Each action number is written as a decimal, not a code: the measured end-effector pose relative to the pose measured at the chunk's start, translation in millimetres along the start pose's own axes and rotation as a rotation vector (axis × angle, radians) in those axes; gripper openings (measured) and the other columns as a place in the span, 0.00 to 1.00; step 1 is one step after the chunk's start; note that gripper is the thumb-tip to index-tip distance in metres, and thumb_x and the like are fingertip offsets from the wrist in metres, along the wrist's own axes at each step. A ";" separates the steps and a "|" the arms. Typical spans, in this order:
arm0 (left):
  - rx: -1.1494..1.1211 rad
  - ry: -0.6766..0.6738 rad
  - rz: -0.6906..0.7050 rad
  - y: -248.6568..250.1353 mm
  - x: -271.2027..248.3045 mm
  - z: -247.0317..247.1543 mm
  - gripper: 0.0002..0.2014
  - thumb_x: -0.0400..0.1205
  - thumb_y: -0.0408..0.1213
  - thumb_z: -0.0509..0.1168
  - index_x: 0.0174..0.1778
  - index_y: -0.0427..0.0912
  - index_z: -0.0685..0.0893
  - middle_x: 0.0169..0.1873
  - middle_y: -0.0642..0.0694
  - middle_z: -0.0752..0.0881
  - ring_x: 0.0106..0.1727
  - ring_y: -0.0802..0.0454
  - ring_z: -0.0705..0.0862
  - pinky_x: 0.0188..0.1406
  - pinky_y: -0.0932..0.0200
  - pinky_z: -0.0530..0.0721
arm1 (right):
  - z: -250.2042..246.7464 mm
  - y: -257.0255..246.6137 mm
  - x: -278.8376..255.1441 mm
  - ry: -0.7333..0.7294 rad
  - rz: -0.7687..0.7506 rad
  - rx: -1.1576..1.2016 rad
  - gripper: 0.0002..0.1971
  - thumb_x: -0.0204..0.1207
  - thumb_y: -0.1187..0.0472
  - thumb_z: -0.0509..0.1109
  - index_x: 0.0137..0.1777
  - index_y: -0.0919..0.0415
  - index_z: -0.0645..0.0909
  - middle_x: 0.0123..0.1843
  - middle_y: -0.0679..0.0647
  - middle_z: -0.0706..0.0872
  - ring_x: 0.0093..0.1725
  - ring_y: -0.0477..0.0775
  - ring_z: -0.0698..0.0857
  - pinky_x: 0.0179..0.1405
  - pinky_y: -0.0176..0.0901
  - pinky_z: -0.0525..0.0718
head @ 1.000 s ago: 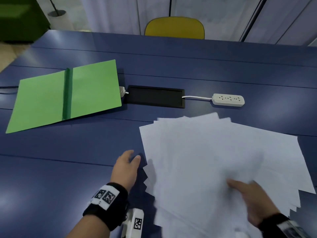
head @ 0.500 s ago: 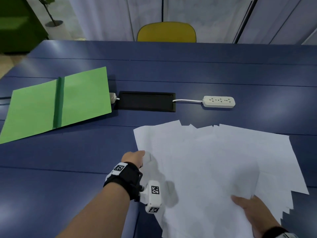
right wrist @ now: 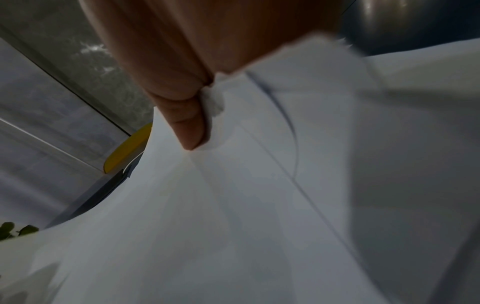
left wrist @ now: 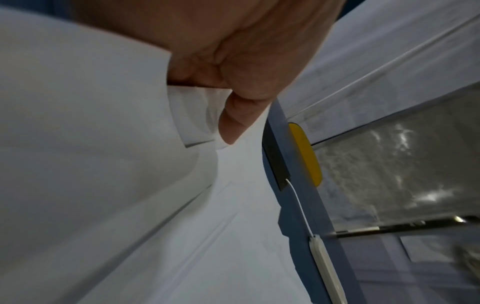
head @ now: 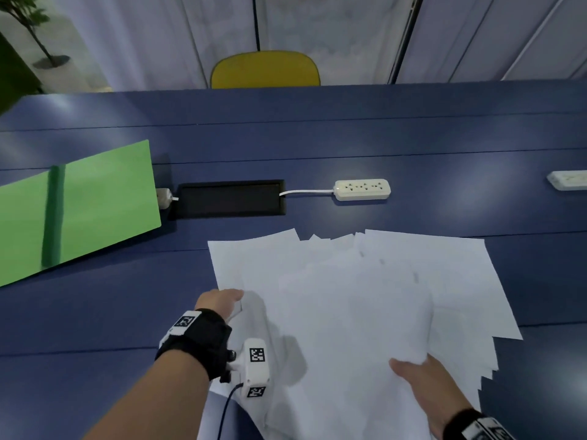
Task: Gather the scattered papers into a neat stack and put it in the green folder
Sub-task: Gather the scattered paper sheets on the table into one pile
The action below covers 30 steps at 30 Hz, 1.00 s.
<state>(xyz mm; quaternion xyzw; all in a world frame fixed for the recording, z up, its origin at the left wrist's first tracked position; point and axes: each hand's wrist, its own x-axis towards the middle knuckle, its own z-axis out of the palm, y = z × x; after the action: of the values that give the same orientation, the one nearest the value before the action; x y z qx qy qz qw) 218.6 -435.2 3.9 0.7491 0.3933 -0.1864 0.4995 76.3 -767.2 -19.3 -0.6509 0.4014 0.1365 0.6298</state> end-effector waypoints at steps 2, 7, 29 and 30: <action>-0.035 0.022 0.038 0.3 -3.5 4.7 0.18 0.69 0.39 0.74 0.49 0.31 0.84 0.47 0.39 0.86 0.54 0.36 0.86 0.59 0.45 0.84 | -0.6 -1.0 -0.9 -0.010 0.006 0.005 0.06 0.77 0.75 0.73 0.50 0.66 0.87 0.44 0.64 0.94 0.47 0.68 0.91 0.56 0.62 0.88; -0.045 0.062 0.024 0.9 -8.3 7.5 0.07 0.78 0.33 0.68 0.43 0.34 0.77 0.33 0.45 0.79 0.37 0.44 0.81 0.52 0.46 0.82 | -0.7 1.1 -0.5 -0.007 0.011 -0.005 0.07 0.78 0.73 0.73 0.53 0.65 0.87 0.47 0.65 0.94 0.50 0.68 0.92 0.59 0.65 0.87; -0.254 -0.210 -0.034 -39.1 -17.8 -24.4 0.09 0.80 0.23 0.69 0.55 0.28 0.86 0.48 0.29 0.89 0.48 0.32 0.87 0.58 0.33 0.84 | -0.2 4.9 -1.7 0.027 -0.034 -0.081 0.06 0.76 0.70 0.76 0.50 0.62 0.87 0.49 0.61 0.94 0.53 0.66 0.90 0.66 0.64 0.84; -0.234 -0.184 -0.015 -41.2 -20.8 -19.6 0.09 0.79 0.22 0.69 0.55 0.27 0.86 0.48 0.29 0.89 0.47 0.34 0.87 0.56 0.36 0.85 | -1.4 5.4 -1.0 0.031 -0.031 -0.084 0.06 0.77 0.71 0.75 0.50 0.62 0.87 0.49 0.61 0.93 0.53 0.65 0.90 0.66 0.63 0.84</action>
<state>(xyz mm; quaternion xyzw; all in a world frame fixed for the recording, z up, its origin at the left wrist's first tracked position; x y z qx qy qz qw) 171.5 -418.1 1.6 0.6624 0.3703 -0.2110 0.6161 71.4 -767.6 -22.1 -0.6849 0.3948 0.1334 0.5977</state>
